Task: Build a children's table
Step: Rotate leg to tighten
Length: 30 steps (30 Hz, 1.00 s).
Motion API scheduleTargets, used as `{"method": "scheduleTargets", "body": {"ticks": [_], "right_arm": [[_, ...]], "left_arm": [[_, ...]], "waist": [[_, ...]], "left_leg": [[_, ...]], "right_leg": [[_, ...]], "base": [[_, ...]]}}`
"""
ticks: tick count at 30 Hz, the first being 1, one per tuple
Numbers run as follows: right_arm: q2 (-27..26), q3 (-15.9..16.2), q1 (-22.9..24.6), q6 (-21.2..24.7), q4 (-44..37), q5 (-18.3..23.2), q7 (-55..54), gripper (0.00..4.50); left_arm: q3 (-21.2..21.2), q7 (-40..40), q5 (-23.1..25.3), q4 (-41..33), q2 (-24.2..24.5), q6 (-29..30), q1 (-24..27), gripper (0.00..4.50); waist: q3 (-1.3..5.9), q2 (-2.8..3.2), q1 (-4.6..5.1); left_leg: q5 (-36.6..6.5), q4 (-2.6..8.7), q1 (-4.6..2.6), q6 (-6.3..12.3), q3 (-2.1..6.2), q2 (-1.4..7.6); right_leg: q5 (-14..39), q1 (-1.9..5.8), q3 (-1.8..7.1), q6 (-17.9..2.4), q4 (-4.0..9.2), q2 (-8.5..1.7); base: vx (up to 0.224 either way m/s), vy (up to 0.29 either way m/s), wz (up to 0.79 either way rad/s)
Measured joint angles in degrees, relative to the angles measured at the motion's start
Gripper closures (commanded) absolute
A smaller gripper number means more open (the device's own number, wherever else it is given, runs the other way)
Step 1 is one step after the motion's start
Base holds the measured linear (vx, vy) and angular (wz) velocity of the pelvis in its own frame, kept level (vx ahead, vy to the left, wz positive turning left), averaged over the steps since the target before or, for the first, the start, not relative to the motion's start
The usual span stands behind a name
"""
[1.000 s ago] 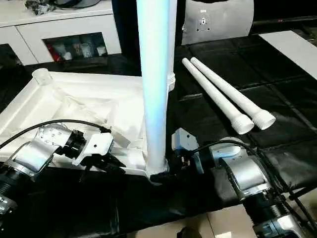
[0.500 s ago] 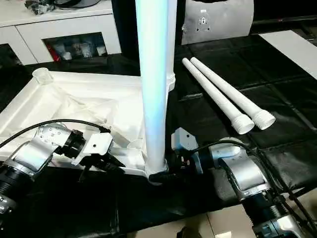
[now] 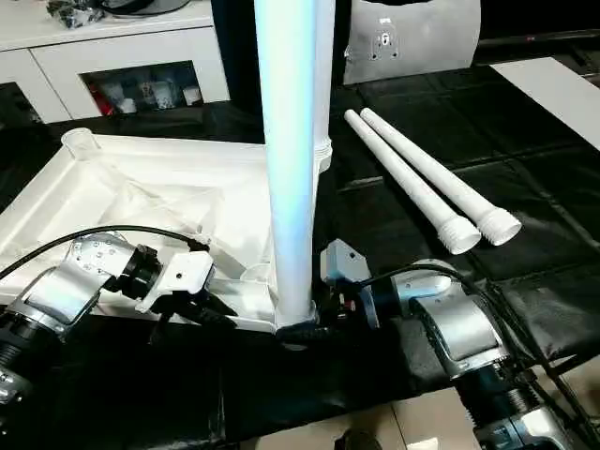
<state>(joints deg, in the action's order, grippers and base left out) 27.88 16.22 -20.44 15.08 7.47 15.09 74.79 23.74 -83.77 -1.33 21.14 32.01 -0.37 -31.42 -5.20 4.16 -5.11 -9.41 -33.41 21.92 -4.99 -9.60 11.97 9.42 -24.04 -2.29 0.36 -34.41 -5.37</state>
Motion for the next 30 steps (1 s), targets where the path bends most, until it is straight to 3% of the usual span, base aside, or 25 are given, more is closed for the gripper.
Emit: {"method": "scheduleTargets", "body": {"ticks": [6, 18, 25, 30], "right_arm": [[-0.05, 0.00, 0.04, 2.20, -0.37, 0.97, 0.33, 1.79], [-0.04, -0.11, 1.60, 3.77, -2.87, 1.27, -1.16, 1.86], [-5.01, -3.19, 5.77, 4.08, -4.73, 0.78, -10.54, 1.86], [-11.33, -7.77, 7.55, 4.33, -4.37, -1.10, -23.72, 1.86]], "left_arm": [[0.25, -0.62, 0.01, 0.01, 0.29, -0.03, -0.20, 4.50], [0.15, -0.89, -0.22, -0.33, 0.57, 0.77, 0.18, 4.50], [-2.47, 4.60, -0.44, -4.68, -0.11, 10.16, 2.70, 4.50], [-6.27, 14.91, 0.05, -11.36, -3.92, 20.75, 6.88, 4.50]], "waist": [[0.00, 0.00, -0.04], [0.01, 0.01, -0.05], [0.01, -0.01, 0.44], [-0.02, -0.03, 2.71]], "left_leg": [[0.00, 0.00, 0.01, 0.00, 0.00, 0.00], [0.00, 0.14, -0.02, 0.00, -0.01, 0.00], [0.00, 0.33, -0.39, -0.01, -0.06, -0.02], [0.00, 0.53, -0.61, -0.02, -0.03, -0.07]], "right_leg": [[0.00, 0.01, 0.01, 0.00, 0.03, -0.01], [0.01, 0.02, 0.01, 0.01, 0.10, -0.01], [0.21, 0.08, 0.11, 0.34, 0.09, 0.00], [0.26, 0.14, 0.17, 0.43, 0.37, 0.00]], "base": [[0.000, 0.000, 0.00], [0.000, 0.000, 0.00], [0.000, 0.000, 0.00], [0.000, 0.000, 0.00]]}}
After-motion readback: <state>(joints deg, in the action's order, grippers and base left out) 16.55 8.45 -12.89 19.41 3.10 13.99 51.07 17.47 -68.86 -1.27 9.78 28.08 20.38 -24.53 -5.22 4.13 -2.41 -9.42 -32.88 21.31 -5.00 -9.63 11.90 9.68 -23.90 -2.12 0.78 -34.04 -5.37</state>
